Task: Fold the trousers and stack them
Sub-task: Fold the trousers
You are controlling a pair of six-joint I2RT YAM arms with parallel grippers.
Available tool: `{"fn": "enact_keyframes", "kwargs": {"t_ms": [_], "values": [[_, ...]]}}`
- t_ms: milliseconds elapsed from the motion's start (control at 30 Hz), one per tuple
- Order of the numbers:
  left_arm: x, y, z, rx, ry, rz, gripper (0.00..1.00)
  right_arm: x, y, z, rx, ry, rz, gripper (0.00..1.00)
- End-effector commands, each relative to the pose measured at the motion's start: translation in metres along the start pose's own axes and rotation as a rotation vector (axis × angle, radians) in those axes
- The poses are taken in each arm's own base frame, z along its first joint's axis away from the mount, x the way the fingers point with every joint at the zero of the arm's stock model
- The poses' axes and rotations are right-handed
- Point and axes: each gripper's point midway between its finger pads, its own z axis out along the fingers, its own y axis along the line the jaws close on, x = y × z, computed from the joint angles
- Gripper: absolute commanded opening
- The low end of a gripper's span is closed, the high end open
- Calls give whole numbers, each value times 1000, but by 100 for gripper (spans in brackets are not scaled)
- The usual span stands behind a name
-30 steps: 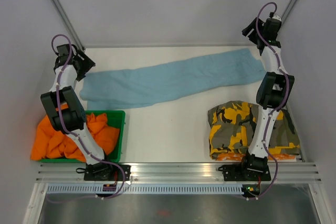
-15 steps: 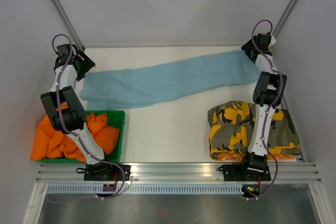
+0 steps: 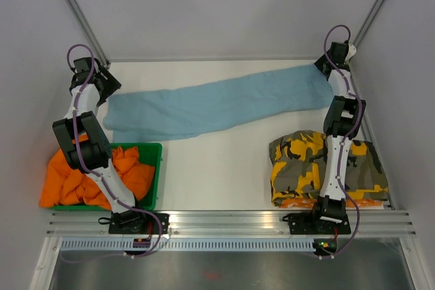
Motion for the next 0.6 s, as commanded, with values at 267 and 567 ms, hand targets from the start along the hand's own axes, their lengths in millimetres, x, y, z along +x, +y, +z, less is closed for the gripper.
{"fn": "enact_keyframes", "kwargs": {"t_ms": [267, 567], "values": [[-14, -1, 9, -2, -31, 29, 82, 65, -27, 11, 64, 184, -66, 27], [-12, -3, 20, 6, -19, 31, 82, 75, -19, 5, 48, 204, -81, 0]]}}
